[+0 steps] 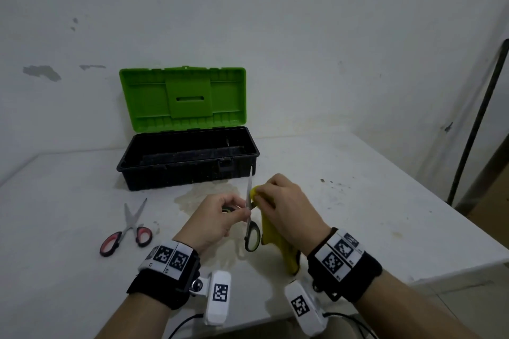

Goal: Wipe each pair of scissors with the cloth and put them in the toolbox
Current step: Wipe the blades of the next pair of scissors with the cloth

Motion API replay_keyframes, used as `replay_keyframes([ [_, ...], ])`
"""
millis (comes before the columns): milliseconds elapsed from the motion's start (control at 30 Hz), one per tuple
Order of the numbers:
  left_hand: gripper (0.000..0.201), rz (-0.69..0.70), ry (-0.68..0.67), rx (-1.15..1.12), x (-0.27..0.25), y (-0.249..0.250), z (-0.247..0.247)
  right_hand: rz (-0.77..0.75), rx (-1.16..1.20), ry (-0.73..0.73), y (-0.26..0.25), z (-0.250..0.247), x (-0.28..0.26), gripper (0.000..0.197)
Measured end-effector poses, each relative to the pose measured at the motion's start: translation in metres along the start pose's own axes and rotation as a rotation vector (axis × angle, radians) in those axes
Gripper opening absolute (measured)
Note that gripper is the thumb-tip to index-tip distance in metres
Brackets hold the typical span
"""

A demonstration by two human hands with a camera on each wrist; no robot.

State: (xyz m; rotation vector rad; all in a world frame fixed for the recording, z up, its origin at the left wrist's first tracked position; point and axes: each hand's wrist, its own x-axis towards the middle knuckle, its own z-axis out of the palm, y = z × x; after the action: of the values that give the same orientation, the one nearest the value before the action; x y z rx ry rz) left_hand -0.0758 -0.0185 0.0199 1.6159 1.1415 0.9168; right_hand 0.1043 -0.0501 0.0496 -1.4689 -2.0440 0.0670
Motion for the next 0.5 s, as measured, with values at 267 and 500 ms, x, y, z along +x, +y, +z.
replay_keyframes([
  [267, 0.003, -0.013, 0.009, 0.075, -0.004, -0.006, -0.005, 0.145, -0.002, -0.005, 0.034, -0.009, 0.011, 0.02],
  [500, 0.005, -0.076, 0.044, -0.148, 0.003, -0.001, 0.006, -0.054, 0.164, 0.172, 0.023, 0.01, -0.012, 0.013],
])
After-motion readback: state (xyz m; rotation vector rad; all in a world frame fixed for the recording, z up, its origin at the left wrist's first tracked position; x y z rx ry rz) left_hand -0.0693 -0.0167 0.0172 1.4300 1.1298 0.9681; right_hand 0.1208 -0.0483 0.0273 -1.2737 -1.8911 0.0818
